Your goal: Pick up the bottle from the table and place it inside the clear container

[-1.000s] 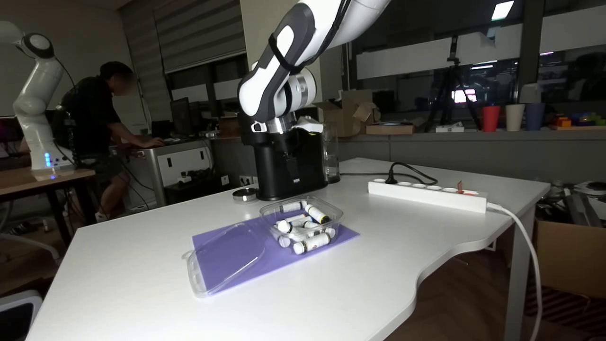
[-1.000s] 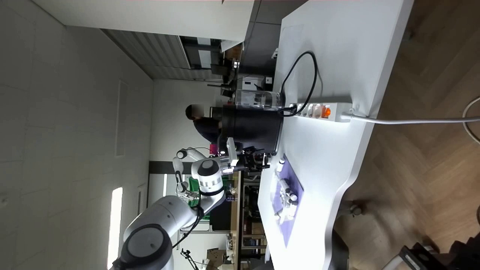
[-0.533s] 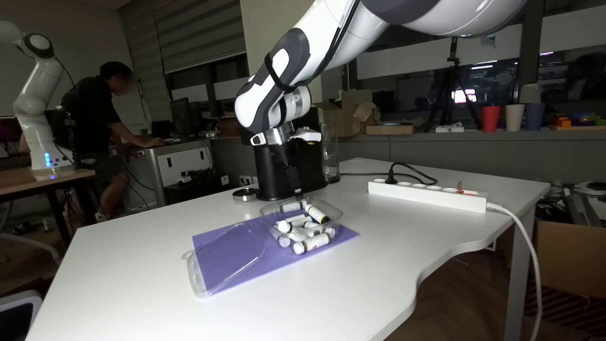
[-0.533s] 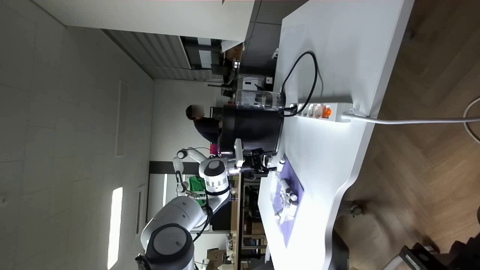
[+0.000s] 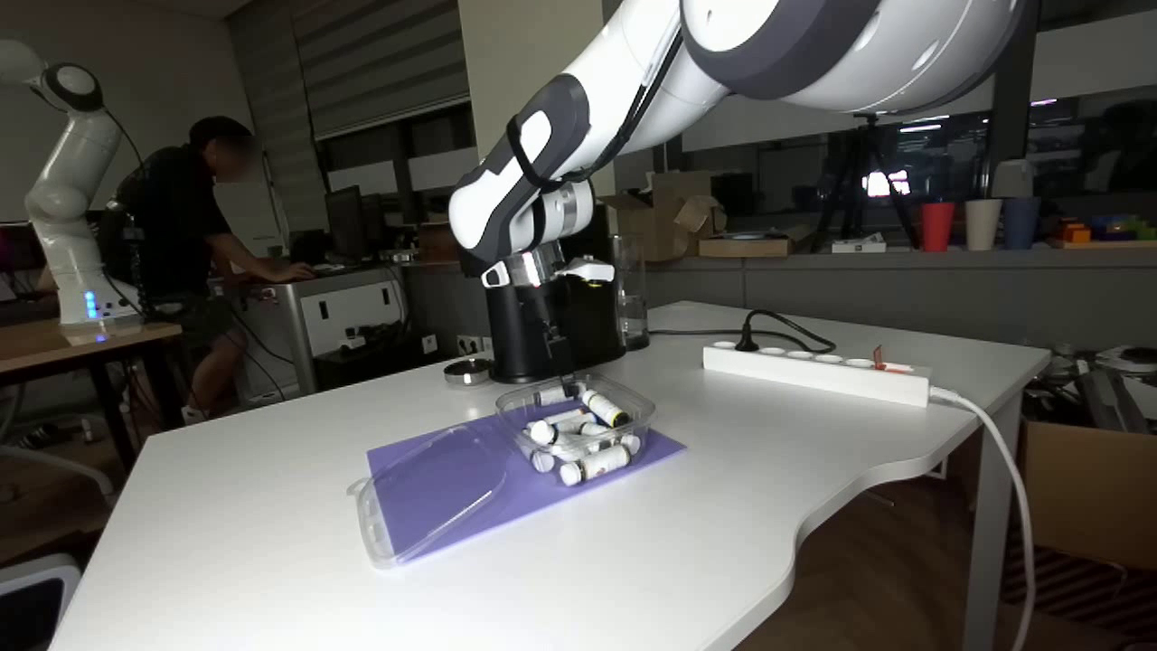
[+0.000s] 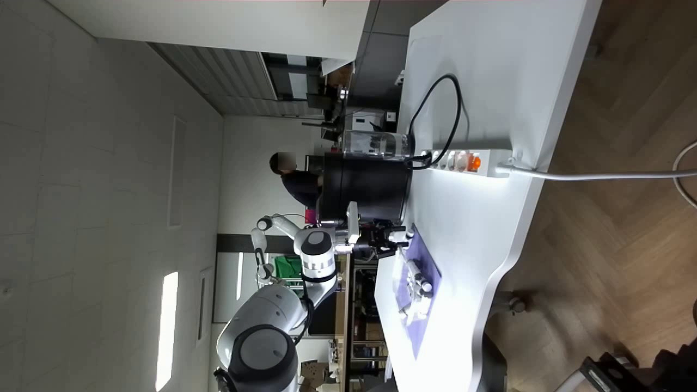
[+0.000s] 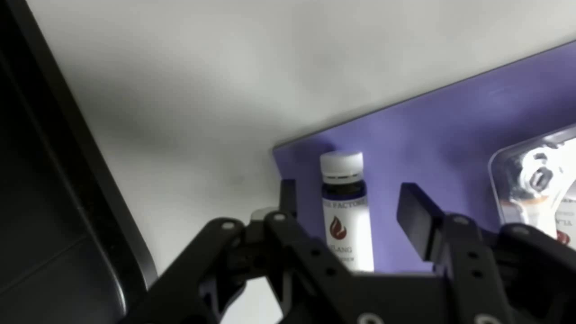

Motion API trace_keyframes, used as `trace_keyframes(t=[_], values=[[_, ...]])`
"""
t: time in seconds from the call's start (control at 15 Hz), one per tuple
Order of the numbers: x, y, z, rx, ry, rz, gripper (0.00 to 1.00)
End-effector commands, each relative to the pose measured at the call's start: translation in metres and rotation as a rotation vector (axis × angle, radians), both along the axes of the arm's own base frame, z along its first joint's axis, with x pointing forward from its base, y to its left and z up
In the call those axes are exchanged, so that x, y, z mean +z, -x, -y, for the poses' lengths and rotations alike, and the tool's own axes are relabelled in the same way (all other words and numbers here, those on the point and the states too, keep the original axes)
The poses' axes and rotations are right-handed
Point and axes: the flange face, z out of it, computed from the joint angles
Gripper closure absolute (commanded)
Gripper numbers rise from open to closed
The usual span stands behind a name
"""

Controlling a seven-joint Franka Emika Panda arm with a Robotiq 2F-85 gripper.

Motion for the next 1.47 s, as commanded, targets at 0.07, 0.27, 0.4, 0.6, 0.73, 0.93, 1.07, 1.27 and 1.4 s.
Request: trace_keyframes(t=[0.07,0.27,0.4,0.6,0.73,0.93,1.07,1.27,1.4], values=[[0.008,-0.004,0.004,-0.042,-0.017,0.004,0.75],[0.013,-0.005,0.008,-0.068,-0.027,0.008,0.95],[0.024,-0.006,0.014,-0.105,-0.040,0.010,0.94],[0.054,-0.011,0.024,-0.165,-0.068,0.033,0.94],[0.079,-0.012,0.027,-0.208,-0.083,0.040,0.94],[0.113,-0.005,0.021,-0.251,-0.095,-0.015,0.94],[0.130,-0.001,0.010,-0.253,-0.109,-0.039,0.94],[0.146,-0.001,-0.009,-0.234,-0.138,-0.018,0.94],[0.143,0.001,-0.020,-0.233,-0.147,-0.034,0.94]])
